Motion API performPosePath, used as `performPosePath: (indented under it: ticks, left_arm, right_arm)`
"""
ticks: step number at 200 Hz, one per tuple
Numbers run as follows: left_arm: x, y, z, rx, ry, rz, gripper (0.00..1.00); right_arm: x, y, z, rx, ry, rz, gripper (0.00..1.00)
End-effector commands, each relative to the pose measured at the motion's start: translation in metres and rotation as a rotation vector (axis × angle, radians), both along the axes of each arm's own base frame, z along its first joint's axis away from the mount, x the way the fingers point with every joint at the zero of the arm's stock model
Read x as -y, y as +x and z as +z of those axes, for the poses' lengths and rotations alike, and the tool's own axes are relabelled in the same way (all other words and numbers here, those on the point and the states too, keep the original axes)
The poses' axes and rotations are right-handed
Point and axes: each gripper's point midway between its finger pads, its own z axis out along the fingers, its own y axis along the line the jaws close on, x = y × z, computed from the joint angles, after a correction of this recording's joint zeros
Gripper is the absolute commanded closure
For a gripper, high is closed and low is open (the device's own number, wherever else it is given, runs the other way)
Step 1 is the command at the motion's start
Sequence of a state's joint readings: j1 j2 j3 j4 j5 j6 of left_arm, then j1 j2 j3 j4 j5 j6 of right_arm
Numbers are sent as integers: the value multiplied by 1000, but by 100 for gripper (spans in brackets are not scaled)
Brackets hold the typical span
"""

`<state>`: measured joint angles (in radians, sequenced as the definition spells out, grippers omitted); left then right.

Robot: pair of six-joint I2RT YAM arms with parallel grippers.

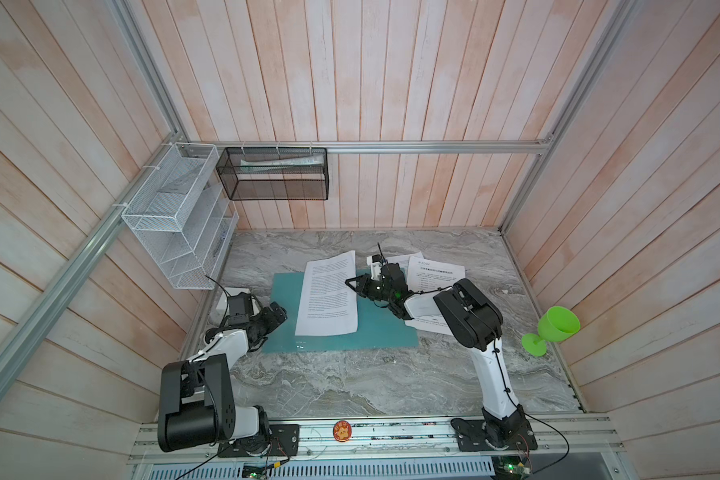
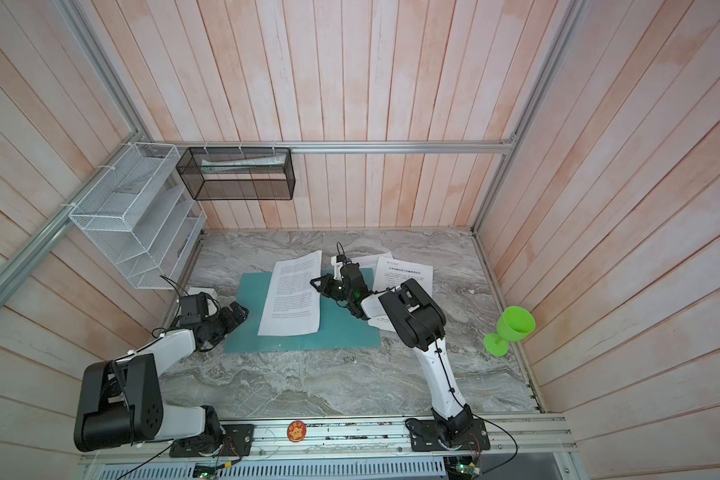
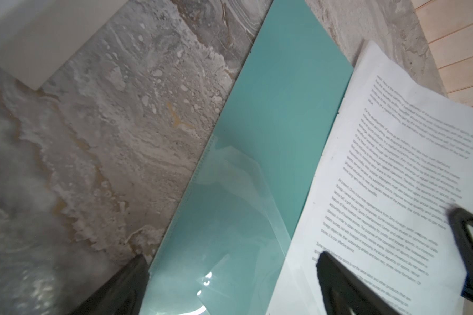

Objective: Put the files into the folder

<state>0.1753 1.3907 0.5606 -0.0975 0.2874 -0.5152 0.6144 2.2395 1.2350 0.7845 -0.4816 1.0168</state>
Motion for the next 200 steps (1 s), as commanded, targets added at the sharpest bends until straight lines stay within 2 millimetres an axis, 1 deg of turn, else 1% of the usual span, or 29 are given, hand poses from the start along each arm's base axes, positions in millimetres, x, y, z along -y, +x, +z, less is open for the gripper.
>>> performPosePath:
  ticks: [1, 31, 38, 77, 111, 124, 136, 163, 200]
  left_arm:
    - [11, -30, -26, -131, -43, -14, 2]
    - [11, -30, -27, -134, -44, -15, 2]
    - [11, -30, -27, -134, -43, -16, 2]
    - [11, -30, -27, -135, -45, -16, 2]
    - [11, -30, -26, -131, -43, -14, 2]
    - [11, -30, -27, -132, -43, -14, 2]
    - [11, -30, -26, -132, -43, -15, 2]
    - [11, -30, -26, -131, -41, -14, 2]
    - [11, -31, -27, -132, -41, -12, 2]
  right_arm:
    - [0, -13, 14, 60, -26, 81, 100]
    - [-11, -21, 12, 62, -43, 100, 100]
    - [-12, -22, 8, 45, -45, 92, 100]
    - [-24, -29, -2, -28, -14, 56, 100]
    - [-25, -26, -3, -83, 28, -13, 100]
    - [-20, -24, -5, -113, 50, -52, 100]
    - [-21, -21, -3, -128, 76, -68, 100]
    - [-29, -16, 1, -147, 109, -73, 100]
    - [-38, -17, -5, -178, 114, -89, 100]
